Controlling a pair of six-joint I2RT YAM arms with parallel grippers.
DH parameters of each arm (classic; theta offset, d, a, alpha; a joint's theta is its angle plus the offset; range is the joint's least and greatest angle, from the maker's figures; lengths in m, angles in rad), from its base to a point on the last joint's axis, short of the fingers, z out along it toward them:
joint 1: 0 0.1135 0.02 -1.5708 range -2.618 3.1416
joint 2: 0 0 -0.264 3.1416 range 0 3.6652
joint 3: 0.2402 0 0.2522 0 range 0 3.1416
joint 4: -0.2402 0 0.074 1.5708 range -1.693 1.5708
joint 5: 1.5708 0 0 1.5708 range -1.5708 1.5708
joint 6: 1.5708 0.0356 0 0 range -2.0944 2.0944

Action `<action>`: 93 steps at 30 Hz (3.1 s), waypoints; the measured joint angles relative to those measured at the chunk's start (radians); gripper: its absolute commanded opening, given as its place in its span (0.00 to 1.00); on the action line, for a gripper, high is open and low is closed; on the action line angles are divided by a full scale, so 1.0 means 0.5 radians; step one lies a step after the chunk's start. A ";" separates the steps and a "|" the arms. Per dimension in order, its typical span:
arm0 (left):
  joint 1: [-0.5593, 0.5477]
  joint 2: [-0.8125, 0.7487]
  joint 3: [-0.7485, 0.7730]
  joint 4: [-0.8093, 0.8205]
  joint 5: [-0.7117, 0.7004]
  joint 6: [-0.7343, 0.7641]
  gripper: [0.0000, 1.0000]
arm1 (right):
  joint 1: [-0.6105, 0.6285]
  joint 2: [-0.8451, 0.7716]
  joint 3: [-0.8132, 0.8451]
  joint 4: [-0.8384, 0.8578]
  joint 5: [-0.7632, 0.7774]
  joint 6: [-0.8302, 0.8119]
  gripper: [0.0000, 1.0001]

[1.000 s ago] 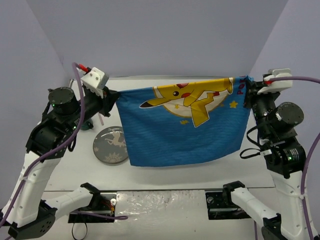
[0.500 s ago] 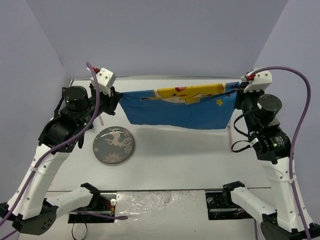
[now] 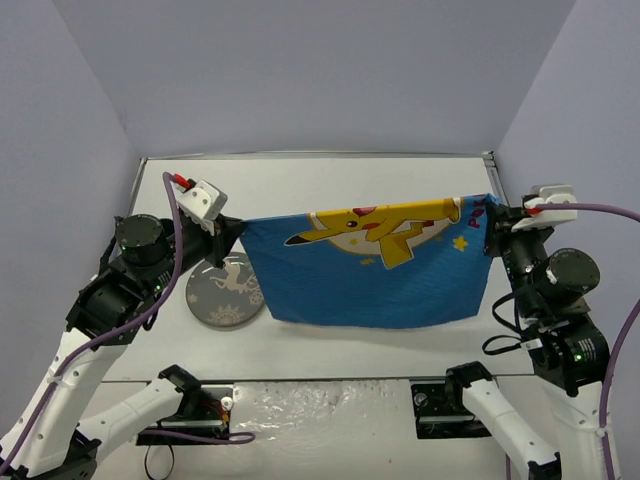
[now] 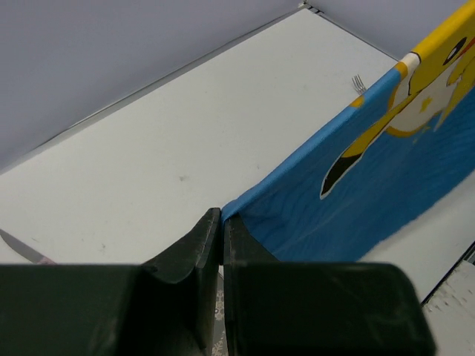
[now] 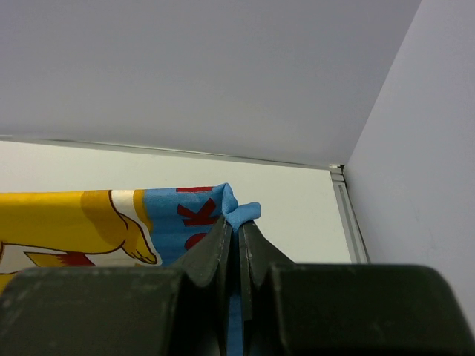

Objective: Set the dinner table for one person

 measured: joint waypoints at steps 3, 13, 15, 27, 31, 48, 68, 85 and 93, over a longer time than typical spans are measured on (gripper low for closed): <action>0.001 0.060 0.011 0.007 -0.022 -0.009 0.00 | 0.000 0.060 0.019 -0.008 -0.003 0.017 0.00; 0.016 0.902 -0.125 0.396 -0.377 -0.152 0.00 | -0.005 0.957 -0.235 0.067 0.077 0.227 0.00; 0.019 1.151 -0.161 0.436 -0.431 -0.183 0.00 | -0.015 1.176 -0.316 0.097 0.102 0.271 0.00; 0.132 1.942 0.146 0.599 -0.691 -0.423 0.00 | -0.211 2.056 -0.155 0.433 0.217 0.297 0.00; 0.169 2.080 0.303 0.631 -0.712 -0.534 0.00 | -0.290 2.276 0.019 0.572 0.178 0.227 0.00; 0.261 2.434 0.571 0.540 -0.764 -0.686 0.54 | -0.370 2.790 0.525 0.595 0.040 0.071 0.50; -0.047 1.688 -0.051 0.465 -0.486 -0.968 0.65 | -0.381 1.630 -0.775 0.448 -0.266 1.181 0.49; -0.072 1.743 -0.545 0.719 -0.457 -1.342 0.60 | -0.632 1.086 -1.490 0.538 -0.289 1.628 0.52; -0.074 1.701 -0.539 0.634 -0.455 -1.372 0.75 | -0.646 0.978 -1.421 0.314 -0.278 1.579 0.75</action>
